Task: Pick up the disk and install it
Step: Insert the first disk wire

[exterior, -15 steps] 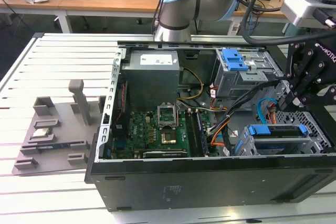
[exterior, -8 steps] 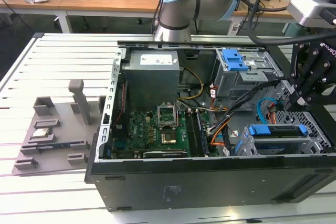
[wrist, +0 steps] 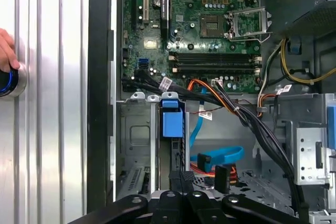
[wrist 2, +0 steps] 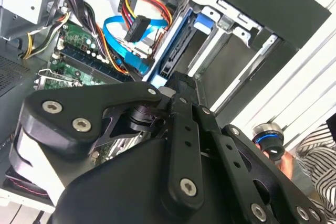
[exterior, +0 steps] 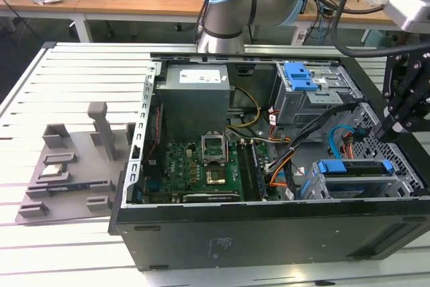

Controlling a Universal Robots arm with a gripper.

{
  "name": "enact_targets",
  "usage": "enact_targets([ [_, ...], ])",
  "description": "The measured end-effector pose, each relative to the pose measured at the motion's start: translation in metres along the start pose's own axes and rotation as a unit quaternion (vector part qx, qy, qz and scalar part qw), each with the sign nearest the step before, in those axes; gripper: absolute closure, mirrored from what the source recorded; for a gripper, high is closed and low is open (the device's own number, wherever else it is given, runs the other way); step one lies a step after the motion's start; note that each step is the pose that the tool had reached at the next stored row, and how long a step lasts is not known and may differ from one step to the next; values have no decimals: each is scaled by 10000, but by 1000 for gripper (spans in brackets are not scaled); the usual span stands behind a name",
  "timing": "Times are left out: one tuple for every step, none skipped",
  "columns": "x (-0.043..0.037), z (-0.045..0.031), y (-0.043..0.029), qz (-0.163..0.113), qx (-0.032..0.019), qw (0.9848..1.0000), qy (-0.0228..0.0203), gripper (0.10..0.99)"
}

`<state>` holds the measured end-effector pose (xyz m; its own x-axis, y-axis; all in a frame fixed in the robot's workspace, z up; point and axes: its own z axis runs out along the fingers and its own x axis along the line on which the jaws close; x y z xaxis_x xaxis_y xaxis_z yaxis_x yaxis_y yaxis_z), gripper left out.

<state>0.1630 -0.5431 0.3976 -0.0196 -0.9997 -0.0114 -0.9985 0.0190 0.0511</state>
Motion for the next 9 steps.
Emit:
enact_targets([
  [-11, 0, -16, 0, 0, 10000, 0, 980],
  [-20, -1, -26, 0, 0, 10000, 0, 980],
  [-43, -2, -50, 0, 0, 10000, 1, 980],
  [-63, -2, -70, 0, 0, 10000, 1, 980],
  [-75, -3, -85, 0, 0, 10000, 2, 980],
  [-83, -3, -94, 0, 0, 10000, 1, 980],
  [-90, -4, -101, 0, 0, 10000, 1, 980],
  [-100, -4, -112, 0, 0, 10000, 1, 980],
  [-111, -4, -124, 0, 0, 10000, 2, 980],
])
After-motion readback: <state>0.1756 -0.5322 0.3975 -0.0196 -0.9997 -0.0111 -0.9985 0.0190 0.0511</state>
